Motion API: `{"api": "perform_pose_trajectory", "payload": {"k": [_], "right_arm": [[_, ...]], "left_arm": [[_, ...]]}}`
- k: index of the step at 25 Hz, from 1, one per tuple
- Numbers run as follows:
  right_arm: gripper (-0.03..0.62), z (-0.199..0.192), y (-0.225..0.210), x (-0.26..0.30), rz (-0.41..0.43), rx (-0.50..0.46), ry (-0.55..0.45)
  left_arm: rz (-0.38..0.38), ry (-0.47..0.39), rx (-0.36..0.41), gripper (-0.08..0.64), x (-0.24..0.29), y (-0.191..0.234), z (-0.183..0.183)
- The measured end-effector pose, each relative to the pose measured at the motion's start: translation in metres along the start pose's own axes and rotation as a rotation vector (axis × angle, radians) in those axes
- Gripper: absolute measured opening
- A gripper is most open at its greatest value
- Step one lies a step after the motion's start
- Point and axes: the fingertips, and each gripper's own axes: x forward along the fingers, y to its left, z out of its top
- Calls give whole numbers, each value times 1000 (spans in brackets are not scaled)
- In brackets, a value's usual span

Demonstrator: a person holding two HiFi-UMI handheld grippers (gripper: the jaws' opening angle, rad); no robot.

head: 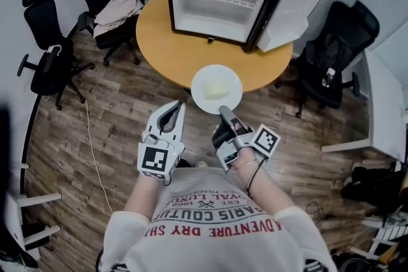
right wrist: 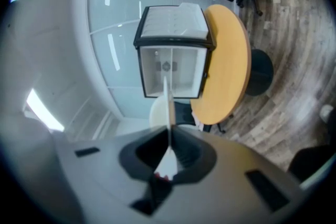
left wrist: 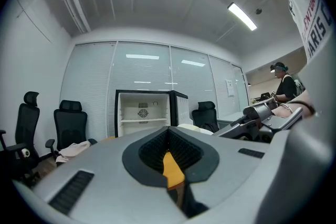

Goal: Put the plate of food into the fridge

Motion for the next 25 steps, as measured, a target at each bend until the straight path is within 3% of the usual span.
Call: {"api": "perform_pose_trajectory", "payload": {"k": [11, 25], "right_arm": [[38, 44, -4, 49, -7, 15, -27], [38, 98, 15, 177, 9, 18, -169]], "left_arm": [[-33, 9, -16, 32, 66, 24, -11], [-160, -12, 7, 32, 187, 137, -4]]}}
